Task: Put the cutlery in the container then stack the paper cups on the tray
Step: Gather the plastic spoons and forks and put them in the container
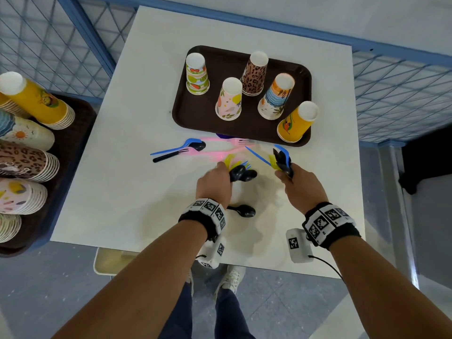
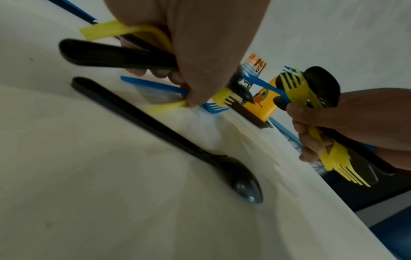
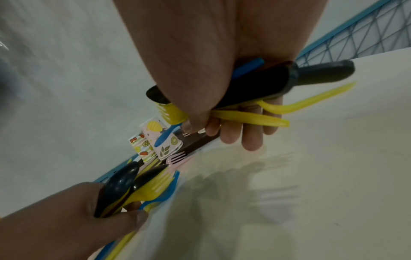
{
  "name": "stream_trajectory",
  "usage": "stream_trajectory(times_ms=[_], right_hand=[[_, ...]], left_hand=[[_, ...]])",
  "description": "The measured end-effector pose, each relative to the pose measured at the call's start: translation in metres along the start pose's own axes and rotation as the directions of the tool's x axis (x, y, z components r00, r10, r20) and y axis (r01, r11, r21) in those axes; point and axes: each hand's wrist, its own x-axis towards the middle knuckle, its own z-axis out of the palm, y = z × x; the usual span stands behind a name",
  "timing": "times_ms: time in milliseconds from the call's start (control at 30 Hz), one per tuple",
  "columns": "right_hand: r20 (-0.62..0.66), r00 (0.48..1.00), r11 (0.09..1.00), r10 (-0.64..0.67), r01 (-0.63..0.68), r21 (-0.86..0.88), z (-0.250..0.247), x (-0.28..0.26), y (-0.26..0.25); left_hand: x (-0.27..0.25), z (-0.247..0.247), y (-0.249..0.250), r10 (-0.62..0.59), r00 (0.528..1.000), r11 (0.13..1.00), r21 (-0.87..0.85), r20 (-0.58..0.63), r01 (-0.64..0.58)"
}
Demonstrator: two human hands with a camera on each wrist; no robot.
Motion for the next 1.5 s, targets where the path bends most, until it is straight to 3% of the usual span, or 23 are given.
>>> stream_trajectory(times_ms=[167,300,467,600,833,967,1167,1300,1400,1500], right_hand=[[0.01,1.0,0.995,-0.003,0.002,0.095,0.0,-0.006,0.009],[0.005,0.999,0.994,-0.033,0.033,0.104,0.002,-0.004,0.005],[-0.01,0.994,0.986,-0.11,0.111,0.128,-0.004,0.004,-0.011],[0.021,0.979,0.979,-0.201,0.2,0.038,-0.006,0.022,-0.034],[0.147,0.924,0.915,-0.353,0.374,-0.155,0.008,0.043,-0.08],[0.23,0.887,0.852,-0.401,0.453,-0.261,0.025,0.05,-0.099],[0.355,0.841,0.768,-0.409,0.527,-0.365,0.045,0.051,-0.109],[0.362,0.84,0.741,-0.405,0.533,-0.409,0.044,0.048,-0.107],[0.357,0.831,0.762,-0.426,0.542,-0.354,0.038,0.044,-0.099],[0.313,0.863,0.826,-0.398,0.485,-0.288,0.029,0.041,-0.086]], left_hand=[[0.002,-0.014,-0.009,0.143,0.99,0.958,0.254,-0.014,-0.135],[-0.005,-0.025,-0.022,0.318,0.948,0.886,0.363,-0.023,-0.288],[-0.027,-0.03,-0.035,0.481,0.875,0.846,0.291,-0.056,-0.447],[-0.047,-0.011,-0.044,0.602,0.793,0.756,0.255,0.088,-0.602],[-0.047,0.002,-0.062,0.644,0.744,0.657,0.37,0.178,-0.657],[-0.057,-0.006,-0.082,0.681,0.704,0.634,0.319,0.203,-0.705],[-0.072,-0.028,-0.126,0.656,0.751,0.752,0.156,-0.079,-0.64],[-0.059,-0.049,-0.135,0.561,0.788,0.828,0.183,-0.254,-0.53],[-0.033,-0.07,-0.139,0.339,0.885,0.941,0.111,-0.32,-0.32],[0.001,-0.085,-0.139,0.104,0.96,0.994,0.001,-0.258,-0.108]])
